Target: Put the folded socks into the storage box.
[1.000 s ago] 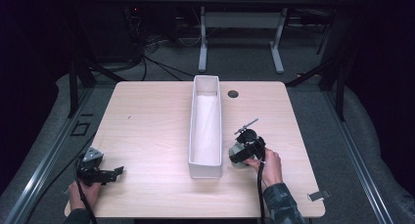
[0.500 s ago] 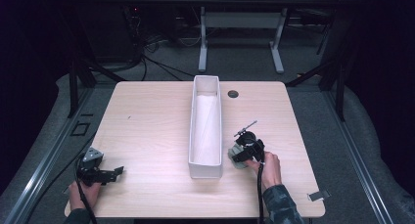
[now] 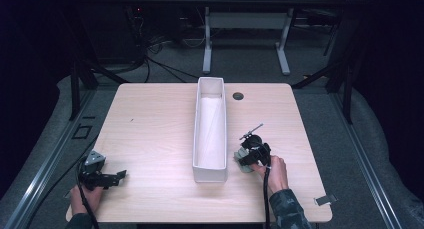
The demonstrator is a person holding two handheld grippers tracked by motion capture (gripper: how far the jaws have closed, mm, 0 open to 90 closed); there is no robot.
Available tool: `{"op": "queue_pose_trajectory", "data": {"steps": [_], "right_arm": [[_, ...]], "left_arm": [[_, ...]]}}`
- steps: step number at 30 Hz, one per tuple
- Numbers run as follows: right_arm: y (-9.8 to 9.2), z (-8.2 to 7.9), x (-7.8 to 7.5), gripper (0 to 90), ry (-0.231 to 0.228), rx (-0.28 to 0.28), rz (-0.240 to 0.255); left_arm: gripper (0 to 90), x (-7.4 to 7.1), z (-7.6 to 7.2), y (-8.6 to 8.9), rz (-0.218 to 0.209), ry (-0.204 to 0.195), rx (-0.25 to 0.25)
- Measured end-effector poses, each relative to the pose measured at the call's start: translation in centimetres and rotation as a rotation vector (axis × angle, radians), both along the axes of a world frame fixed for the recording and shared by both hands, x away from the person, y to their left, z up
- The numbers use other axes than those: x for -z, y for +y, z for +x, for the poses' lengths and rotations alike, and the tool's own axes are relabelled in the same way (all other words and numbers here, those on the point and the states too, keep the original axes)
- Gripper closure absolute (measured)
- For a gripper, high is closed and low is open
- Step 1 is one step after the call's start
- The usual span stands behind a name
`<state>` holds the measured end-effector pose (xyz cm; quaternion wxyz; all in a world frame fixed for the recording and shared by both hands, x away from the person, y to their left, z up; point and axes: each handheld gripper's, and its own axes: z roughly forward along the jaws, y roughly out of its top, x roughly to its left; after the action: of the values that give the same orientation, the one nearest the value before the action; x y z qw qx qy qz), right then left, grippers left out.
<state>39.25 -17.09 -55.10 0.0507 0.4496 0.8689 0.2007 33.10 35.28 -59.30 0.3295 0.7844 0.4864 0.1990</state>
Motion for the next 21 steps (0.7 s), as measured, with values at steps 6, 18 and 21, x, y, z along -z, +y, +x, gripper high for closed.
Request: {"op": "queue_pose_trajectory", "data": {"steps": [6,18,21], "right_arm": [[-0.2,0.0,-0.3,62.8,0.005,0.010,0.007],[-0.2,-0.3,-2.1,62.9,-0.018,0.002,0.003],[-0.3,-0.4,-2.5,62.8,-0.028,0.003,0.006]], "left_arm": [[0.0,0.0,0.0,0.0,0.000,0.000,0.001],[0.0,0.0,0.0,0.0,-0.001,-0.001,0.002],[0.0,0.0,0.0,0.0,0.000,-0.001,0.001]]}}
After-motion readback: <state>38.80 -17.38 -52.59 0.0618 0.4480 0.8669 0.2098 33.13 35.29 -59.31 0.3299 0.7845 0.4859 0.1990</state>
